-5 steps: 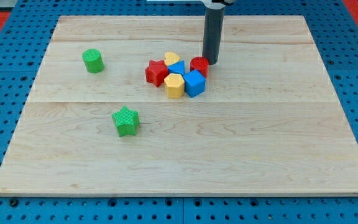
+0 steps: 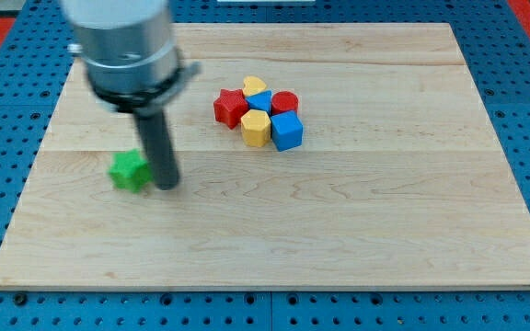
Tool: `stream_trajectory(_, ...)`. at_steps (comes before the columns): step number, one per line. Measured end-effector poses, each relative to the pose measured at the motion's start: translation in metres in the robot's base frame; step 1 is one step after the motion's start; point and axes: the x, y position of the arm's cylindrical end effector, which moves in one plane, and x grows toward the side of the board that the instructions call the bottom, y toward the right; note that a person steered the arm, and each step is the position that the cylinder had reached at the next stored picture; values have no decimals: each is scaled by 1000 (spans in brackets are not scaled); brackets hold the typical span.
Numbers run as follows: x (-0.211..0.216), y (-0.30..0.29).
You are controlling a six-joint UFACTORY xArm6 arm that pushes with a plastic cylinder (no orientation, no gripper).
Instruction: Push the green star into the green circle
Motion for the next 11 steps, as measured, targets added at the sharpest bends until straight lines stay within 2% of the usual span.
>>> stream_trajectory(1, 7, -28)
stream_trajectory(2, -8, -72)
stream_trajectory(3, -59, -93)
stream_trajectory(4, -71, -99)
stream_trajectory(5, -64, -160)
stream_trajectory(6, -96, -130)
stream_trajectory(7, -150, -97)
stream_trajectory(8, -164, -49)
stream_trajectory(9, -168, -38)
stream_trajectory(10, -131, -34)
stream_trajectory(11, -121, 6)
